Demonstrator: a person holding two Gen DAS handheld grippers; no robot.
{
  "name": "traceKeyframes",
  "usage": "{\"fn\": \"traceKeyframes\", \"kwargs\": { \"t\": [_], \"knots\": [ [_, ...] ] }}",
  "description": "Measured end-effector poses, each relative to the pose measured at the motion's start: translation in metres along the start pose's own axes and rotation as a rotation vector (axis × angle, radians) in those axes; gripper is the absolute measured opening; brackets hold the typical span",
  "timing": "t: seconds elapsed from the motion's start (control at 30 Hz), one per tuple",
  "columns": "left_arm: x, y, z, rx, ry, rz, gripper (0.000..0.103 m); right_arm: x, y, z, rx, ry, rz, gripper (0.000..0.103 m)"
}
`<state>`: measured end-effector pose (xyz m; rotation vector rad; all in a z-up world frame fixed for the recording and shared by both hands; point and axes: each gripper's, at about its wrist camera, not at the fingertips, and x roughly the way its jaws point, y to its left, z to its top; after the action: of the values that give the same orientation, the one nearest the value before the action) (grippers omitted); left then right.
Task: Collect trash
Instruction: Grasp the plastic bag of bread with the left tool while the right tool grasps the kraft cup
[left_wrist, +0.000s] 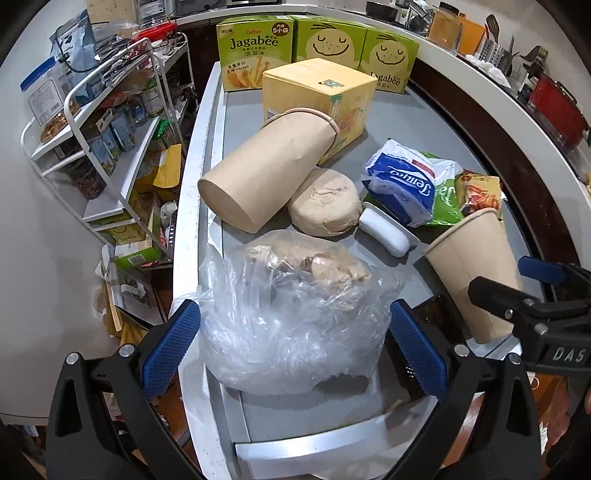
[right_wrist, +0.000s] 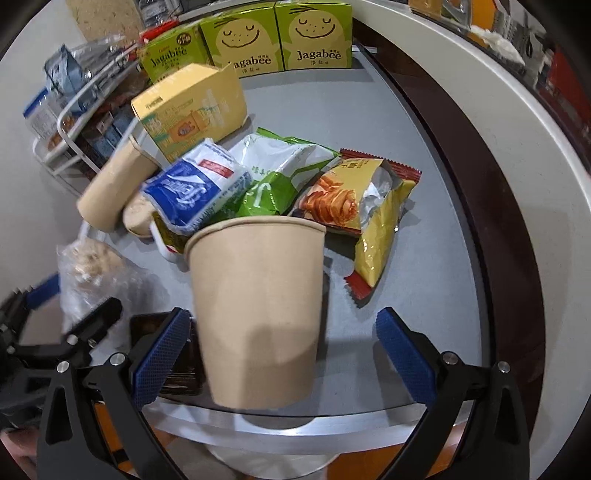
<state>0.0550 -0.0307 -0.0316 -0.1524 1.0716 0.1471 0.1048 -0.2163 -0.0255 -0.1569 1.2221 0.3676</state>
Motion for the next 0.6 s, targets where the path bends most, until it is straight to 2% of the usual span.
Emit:
{"fn": "traceKeyframes", "kwargs": {
  "t": [0.07, 0.13, 0.27, 0.33, 0.43, 0.6],
  "knots": [
    [0.001, 0.001, 0.001, 0.000, 0.001, -0.008, 0.102, 0.001, 0.002, 0.000, -0.023, -0.004, -0.015, 0.096],
    [0.003, 0.001, 0.003, 0.000, 0.003, -0.019, 0.102, 0.003, 0.001, 0.001, -0.032, 0.002, -0.012, 0.088],
    [0.007, 0.002, 0.005, 0.005, 0.013, -0.028, 0.102, 0.005, -0.003, 0.002, -0.017, 0.016, 0.001, 0.085],
    [0.009, 0.002, 0.006, 0.007, 0.011, -0.031, 0.102, 0.007, -0.006, 0.001, -0.005, 0.023, 0.019, 0.072],
    [0.011, 0.003, 0.007, 0.011, 0.014, -0.047, 0.102, 0.012, -0.012, -0.001, 0.020, 0.050, 0.053, 0.064],
    [0.011, 0.002, 0.008, 0.029, 0.006, -0.058, 0.086, 0.009, -0.017, -0.004, 0.035, 0.043, 0.079, 0.062]
  ]
}}
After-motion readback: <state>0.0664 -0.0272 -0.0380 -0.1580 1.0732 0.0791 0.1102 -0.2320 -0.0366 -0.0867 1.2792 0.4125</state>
